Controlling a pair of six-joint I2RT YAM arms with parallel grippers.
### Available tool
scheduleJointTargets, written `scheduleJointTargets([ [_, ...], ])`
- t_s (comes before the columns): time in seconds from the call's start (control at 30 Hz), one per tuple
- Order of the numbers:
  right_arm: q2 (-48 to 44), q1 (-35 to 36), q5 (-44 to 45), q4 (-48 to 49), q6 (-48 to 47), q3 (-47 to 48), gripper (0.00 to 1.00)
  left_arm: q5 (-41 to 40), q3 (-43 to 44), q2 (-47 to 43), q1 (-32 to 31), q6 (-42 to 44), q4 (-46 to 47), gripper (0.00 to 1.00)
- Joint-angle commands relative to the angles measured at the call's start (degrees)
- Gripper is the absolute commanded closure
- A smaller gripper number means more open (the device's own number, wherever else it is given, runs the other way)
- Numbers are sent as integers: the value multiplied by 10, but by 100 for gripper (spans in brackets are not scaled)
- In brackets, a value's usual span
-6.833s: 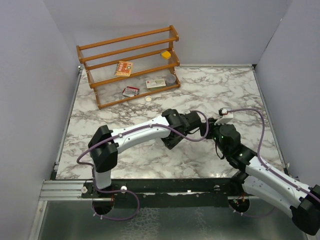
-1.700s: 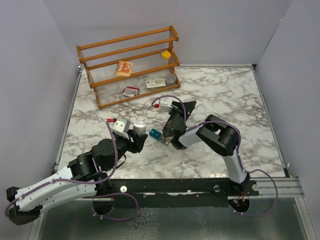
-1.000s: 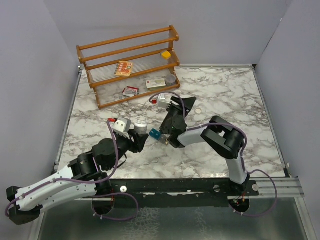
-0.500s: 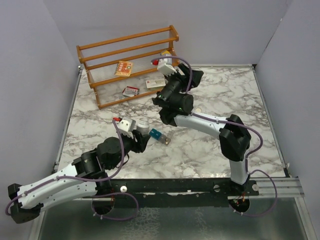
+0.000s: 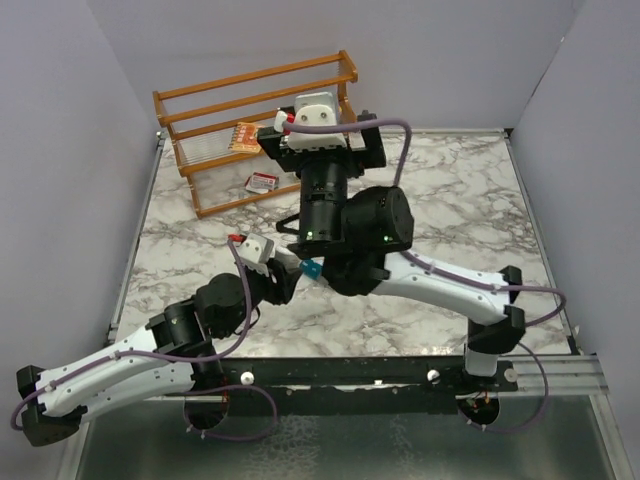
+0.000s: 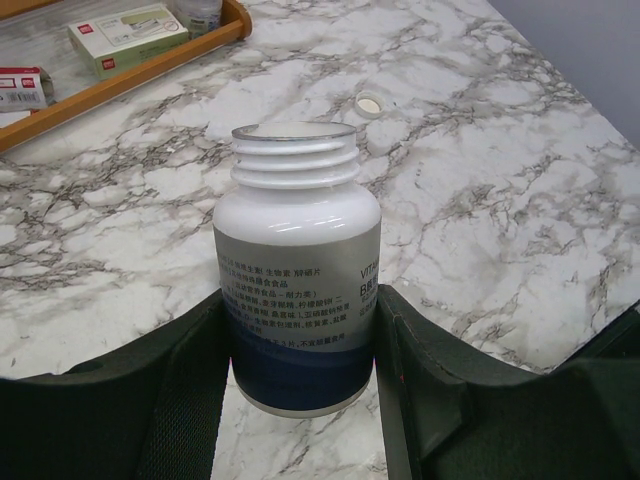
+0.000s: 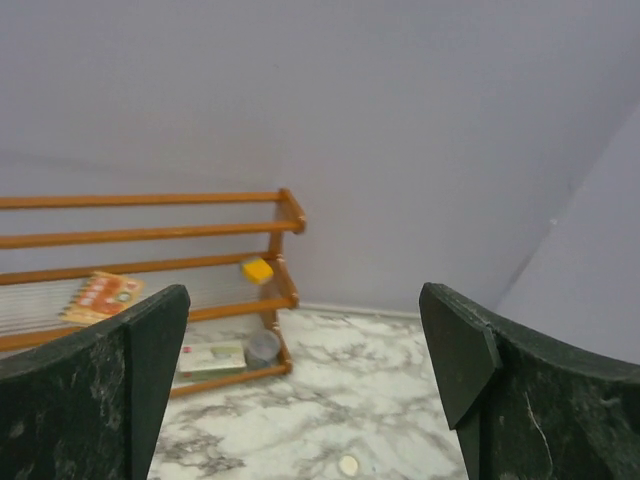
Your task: Sort the pills into containers
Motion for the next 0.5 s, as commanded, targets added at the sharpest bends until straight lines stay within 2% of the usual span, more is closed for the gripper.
scheduleJointTargets([
  [0.0, -138, 9, -156, -475, 479, -7, 0, 6, -5, -23, -2, 1, 24, 100],
  [0.1, -216, 7, -168, -383, 458, -137, 0, 9, -6, -29, -2, -3, 19, 100],
  [0.17, -255, -9, -162, -380, 473, -209, 0, 12, -6, -29, -2, -6, 16, 100],
  [0.2, -276, -23, -168, -424, 513, -227, 0, 13, -5, -30, -2, -8, 15, 100],
  [0.27, -322, -74, -223, -583, 677, -247, 0, 16, -6, -27, -2, -11, 17, 100],
  [0.3, -341, -97, -249, -628, 725, -268, 0, 17, -6, -25, -2, -13, 19, 100],
  [0.47, -391, -193, -336, -725, 836, -364, 0, 29, -3, -4, -2, -17, 28, 100],
])
